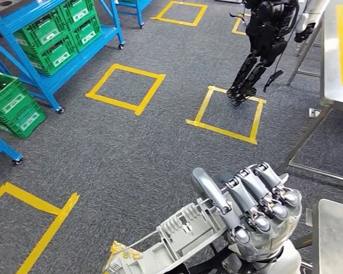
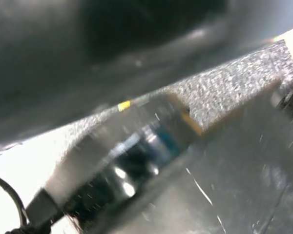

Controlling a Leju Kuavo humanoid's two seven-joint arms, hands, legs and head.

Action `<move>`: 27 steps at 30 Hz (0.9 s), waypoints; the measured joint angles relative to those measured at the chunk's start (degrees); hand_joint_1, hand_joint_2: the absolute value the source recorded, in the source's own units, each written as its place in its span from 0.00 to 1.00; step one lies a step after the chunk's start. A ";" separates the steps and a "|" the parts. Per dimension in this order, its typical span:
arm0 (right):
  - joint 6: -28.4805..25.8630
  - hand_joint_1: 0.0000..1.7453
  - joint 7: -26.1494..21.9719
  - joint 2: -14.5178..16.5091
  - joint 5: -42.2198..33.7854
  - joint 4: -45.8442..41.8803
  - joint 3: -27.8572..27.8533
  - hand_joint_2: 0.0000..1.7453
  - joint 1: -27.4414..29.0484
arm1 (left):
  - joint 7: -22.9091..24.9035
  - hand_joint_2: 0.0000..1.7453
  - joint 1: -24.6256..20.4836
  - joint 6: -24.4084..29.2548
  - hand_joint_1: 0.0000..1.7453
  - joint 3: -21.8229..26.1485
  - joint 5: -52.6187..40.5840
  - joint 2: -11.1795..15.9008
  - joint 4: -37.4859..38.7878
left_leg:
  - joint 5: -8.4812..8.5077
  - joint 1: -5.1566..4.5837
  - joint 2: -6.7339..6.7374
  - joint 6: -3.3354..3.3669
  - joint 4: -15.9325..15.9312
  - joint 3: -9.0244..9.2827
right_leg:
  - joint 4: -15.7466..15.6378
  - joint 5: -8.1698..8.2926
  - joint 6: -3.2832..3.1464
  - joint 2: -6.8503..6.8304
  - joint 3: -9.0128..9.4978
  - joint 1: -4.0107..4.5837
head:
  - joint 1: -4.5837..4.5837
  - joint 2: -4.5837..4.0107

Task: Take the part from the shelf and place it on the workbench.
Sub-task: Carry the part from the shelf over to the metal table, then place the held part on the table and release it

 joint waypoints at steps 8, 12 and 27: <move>0.00 1.00 -0.05 -0.04 0.00 -0.20 -0.21 1.00 0.01 | 0.10 0.00 -0.27 0.03 0.00 0.02 -0.01 0.01 0.19 | 2.00 0.12 0.89 1.38 -7.11 2.64 | 5.34 -2.63 2.33 -1.82 -4.32 -0.34 | 0.05 0.01; 0.00 1.00 -0.20 -0.10 0.00 -0.22 -0.37 1.00 0.13 | 1.87 0.00 -0.14 0.27 0.00 0.02 0.22 -0.06 0.27 | 1.83 0.04 4.17 1.49 -7.10 2.64 | 15.49 -6.31 3.27 -4.20 -8.99 -0.75 | 0.22 0.00; 0.02 1.00 -0.33 -0.07 0.00 -0.51 -0.44 1.00 0.12 | 12.58 0.00 0.70 -6.68 0.00 9.27 13.39 1.29 0.63 | -7.46 0.06 2.71 -1.04 11.31 -4.55 | -0.22 -0.37 0.14 -2.79 0.03 -0.34 | -0.07 0.00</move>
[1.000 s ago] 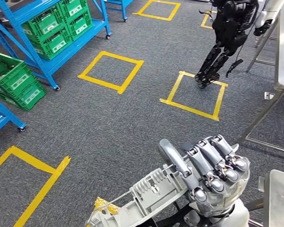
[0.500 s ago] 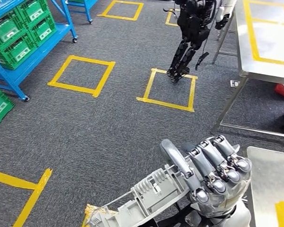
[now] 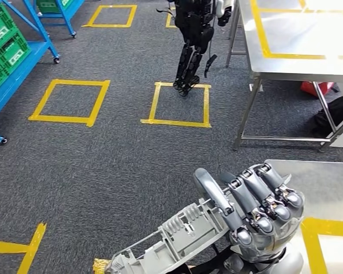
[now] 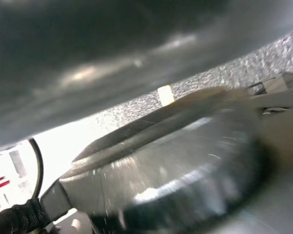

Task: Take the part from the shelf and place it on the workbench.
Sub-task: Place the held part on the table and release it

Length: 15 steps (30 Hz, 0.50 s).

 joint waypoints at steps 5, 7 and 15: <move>0.00 1.00 -0.01 0.00 0.00 -0.01 -0.06 1.00 -0.01 | -1.25 0.00 0.18 0.98 0.00 1.22 -0.58 0.26 0.11 | 8.45 0.10 -4.39 1.23 -14.96 6.11 | 0.30 0.14 0.33 3.46 -0.11 0.07 | 0.01 0.00; 0.00 1.00 -0.15 0.03 0.00 -0.07 -0.20 1.00 0.13 | -2.88 0.00 0.11 2.72 0.00 1.16 -2.35 0.32 0.14 | 8.36 0.01 -4.98 1.40 -16.58 6.58 | 0.33 0.49 1.00 4.56 -0.73 -0.14 | -0.08 0.00; 0.00 1.00 -1.33 0.11 0.00 -0.66 -1.21 1.00 1.10 | -7.56 0.00 -0.40 8.37 0.00 -1.76 -8.51 -0.28 0.14 | 8.88 -0.05 1.00 2.54 -17.93 7.00 | 16.38 -6.73 2.92 -1.25 -9.33 -0.27 | 0.46 0.00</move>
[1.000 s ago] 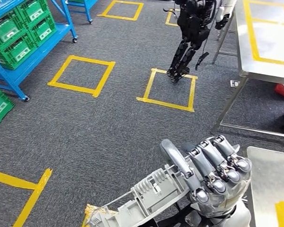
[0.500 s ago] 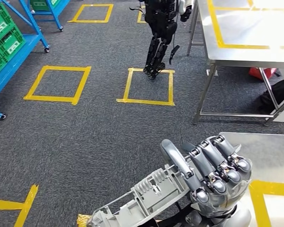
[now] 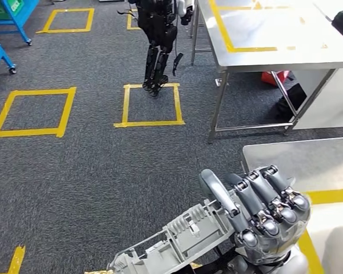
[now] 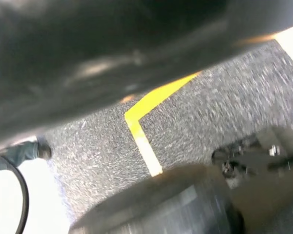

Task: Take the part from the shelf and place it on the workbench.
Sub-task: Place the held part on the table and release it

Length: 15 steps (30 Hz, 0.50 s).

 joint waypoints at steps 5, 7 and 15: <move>-0.01 1.00 -0.08 0.02 0.00 -0.33 -0.30 1.00 0.27 | -0.61 0.00 -0.63 0.14 0.00 -0.89 -0.50 -0.48 0.00 | -0.61 -0.32 2.77 -0.76 0.43 0.24 | -14.81 6.41 -0.50 -3.35 8.55 0.23 | -0.01 0.01; -0.01 1.00 -0.10 0.05 0.00 -0.43 -0.39 1.00 0.30 | -0.79 0.00 -0.84 0.12 0.00 -1.10 -0.69 -0.54 0.00 | -0.76 -0.62 3.27 -1.15 0.60 0.26 | -16.28 6.32 -1.15 -3.79 9.48 0.48 | -0.11 0.01; 0.00 1.00 -0.45 0.26 0.00 -0.78 -0.66 1.00 0.38 | -0.57 0.00 -1.41 -0.26 0.00 -1.97 -0.86 -0.79 -0.02 | -8.52 -0.07 -0.76 -2.52 15.06 -5.66 | -16.54 6.96 -3.09 0.34 9.28 0.29 | -0.73 0.00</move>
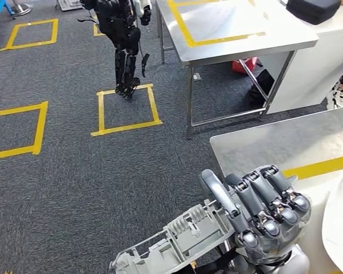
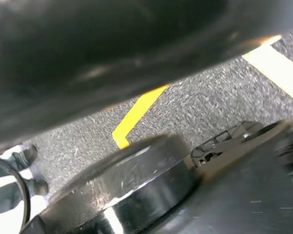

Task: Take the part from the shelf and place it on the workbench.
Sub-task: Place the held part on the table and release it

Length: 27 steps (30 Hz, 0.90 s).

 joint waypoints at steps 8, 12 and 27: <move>0.00 1.00 -0.20 0.04 0.01 0.00 -0.05 1.00 0.14 | 1.20 0.00 0.14 -0.08 0.00 -0.05 0.00 0.04 0.02 | 7.80 0.12 -4.50 1.14 -13.27 5.02 | 0.63 0.37 0.86 5.25 -0.69 0.14 | -0.03 0.01; 0.00 1.00 -0.22 0.04 0.00 -0.09 -0.18 1.00 0.20 | 1.23 0.00 -0.01 -0.09 0.00 -0.07 0.00 -0.02 0.02 | 8.55 0.16 -2.31 2.28 -14.36 5.10 | 2.98 -1.06 1.96 3.27 -2.83 0.00 | 0.22 0.01; 0.00 1.00 -0.12 0.08 0.00 -0.27 -0.39 1.00 0.31 | 0.85 0.00 -0.41 -1.43 0.00 -0.25 -0.24 0.02 0.01 | 6.46 -0.19 4.07 0.40 -12.38 4.72 | 0.23 -0.69 0.80 -2.13 0.16 0.11 | 0.33 0.01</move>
